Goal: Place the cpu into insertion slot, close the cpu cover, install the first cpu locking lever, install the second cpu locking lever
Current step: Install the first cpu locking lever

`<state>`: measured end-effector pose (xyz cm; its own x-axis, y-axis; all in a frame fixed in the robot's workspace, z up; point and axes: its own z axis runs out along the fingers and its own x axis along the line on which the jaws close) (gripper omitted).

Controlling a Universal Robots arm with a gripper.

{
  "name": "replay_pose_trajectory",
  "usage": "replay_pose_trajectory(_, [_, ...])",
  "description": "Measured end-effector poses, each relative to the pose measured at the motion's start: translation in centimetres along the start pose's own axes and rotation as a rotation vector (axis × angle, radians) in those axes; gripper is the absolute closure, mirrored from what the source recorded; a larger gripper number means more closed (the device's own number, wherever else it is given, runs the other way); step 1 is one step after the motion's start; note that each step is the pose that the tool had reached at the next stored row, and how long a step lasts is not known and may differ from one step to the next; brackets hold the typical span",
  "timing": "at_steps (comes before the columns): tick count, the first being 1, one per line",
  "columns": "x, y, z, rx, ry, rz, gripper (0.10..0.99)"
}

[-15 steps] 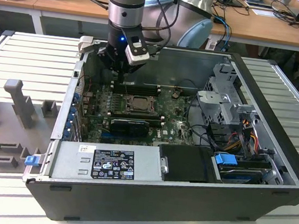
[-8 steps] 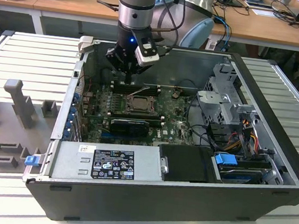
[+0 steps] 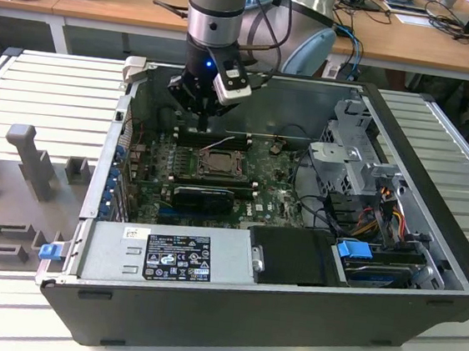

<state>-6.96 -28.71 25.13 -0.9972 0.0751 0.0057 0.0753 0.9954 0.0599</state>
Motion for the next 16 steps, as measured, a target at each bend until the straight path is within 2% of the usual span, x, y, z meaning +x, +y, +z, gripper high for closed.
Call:
replay_pose_trajectory(3, [-0.82, 0.11, 0.63, 0.0, -0.0007, -0.003, 0.98])
replay_pose_trajectory(8, [-1.07, 0.21, 1.33, 0.0, 0.0026, -0.062, 0.98])
replay_pose_trajectory(11, [-1.95, 0.39, 1.57, 0.0, 0.0033, -0.073, 0.98])
replay_pose_trajectory(13, [-3.08, 0.71, 1.82, 0.0, 0.0039, -0.083, 0.98])
replay_pose_trajectory(16, [-3.56, 0.85, 2.12, 0.001, 0.0049, -0.102, 0.98])
